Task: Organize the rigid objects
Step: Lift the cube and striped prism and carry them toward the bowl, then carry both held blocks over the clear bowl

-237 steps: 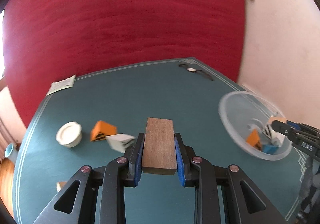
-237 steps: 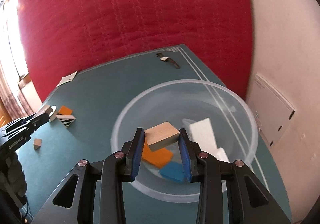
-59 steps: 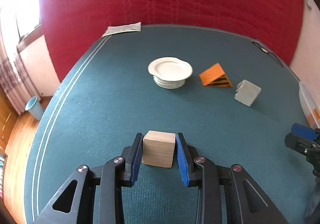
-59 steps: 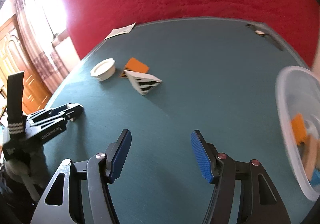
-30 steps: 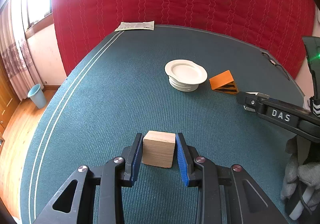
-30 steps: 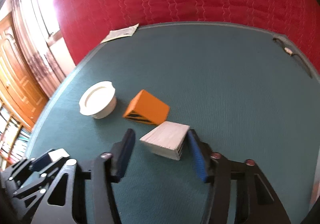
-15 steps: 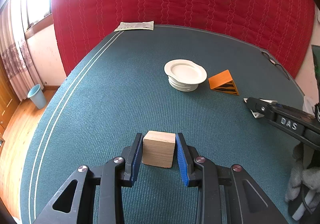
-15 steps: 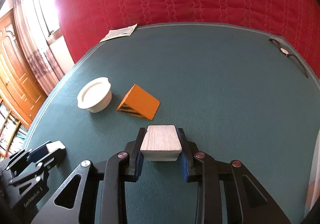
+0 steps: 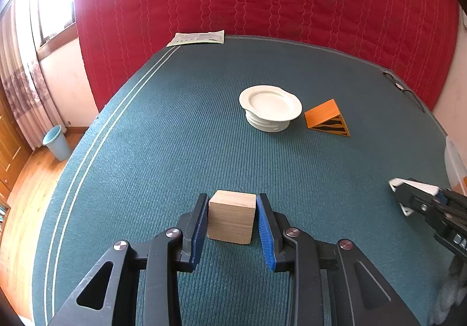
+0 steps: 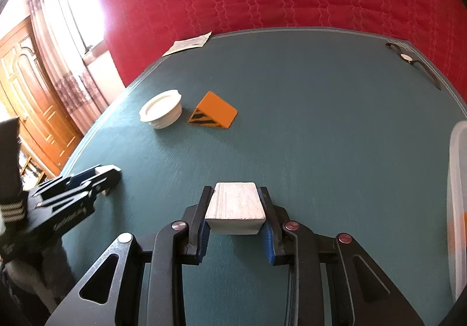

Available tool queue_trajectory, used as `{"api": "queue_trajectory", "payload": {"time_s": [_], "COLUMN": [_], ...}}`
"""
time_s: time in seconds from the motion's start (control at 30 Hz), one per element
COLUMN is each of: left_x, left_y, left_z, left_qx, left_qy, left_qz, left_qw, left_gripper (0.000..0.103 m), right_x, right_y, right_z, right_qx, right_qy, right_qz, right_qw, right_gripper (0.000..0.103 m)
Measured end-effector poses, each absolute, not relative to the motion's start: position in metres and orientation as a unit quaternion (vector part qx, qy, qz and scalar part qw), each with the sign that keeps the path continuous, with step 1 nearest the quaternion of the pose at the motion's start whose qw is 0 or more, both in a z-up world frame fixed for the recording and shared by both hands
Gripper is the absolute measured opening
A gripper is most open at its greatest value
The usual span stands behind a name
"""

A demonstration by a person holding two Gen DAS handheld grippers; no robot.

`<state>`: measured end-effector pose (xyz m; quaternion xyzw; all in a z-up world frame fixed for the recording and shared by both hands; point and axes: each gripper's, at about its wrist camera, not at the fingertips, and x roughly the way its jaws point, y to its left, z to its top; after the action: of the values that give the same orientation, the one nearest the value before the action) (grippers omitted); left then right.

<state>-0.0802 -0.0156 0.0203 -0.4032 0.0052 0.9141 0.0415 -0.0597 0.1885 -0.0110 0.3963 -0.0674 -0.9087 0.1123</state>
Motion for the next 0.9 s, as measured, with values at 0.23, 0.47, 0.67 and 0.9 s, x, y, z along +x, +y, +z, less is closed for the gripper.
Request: {"api": "queue_trajectory", "payload": {"time_s": [0.23, 0.47, 0.67, 0.9], "left_x": [-0.077, -0.07, -0.069, -0.062], "left_y": [-0.009, -0.005, 0.008, 0.032], "left_z": [0.022, 0.022, 0.021, 0.027], "left_qx": [-0.404, -0.406, -0.41, -0.406], "left_qy": [0.016, 0.018, 0.018, 0.025], "left_qz": [0.914, 0.914, 0.911, 0.912], "left_qw": [0.027, 0.022, 0.03, 0.052], "left_gripper": [0.034, 0.034, 0.034, 0.034], "right_x": [-0.039, -0.023, -0.007, 0.017], "right_y": [0.2, 0.225, 0.264, 0.313], "right_z": [-0.007, 0.0, 0.013, 0.026], "right_qx": [0.39, 0.382, 0.366, 0.342], "right_qy": [-0.076, -0.081, -0.093, -0.111], "right_qz": [-0.91, -0.915, -0.924, -0.933], "right_qw": [0.117, 0.103, 0.066, 0.015], "right_gripper": [0.03, 0.031, 0.031, 0.03]}}
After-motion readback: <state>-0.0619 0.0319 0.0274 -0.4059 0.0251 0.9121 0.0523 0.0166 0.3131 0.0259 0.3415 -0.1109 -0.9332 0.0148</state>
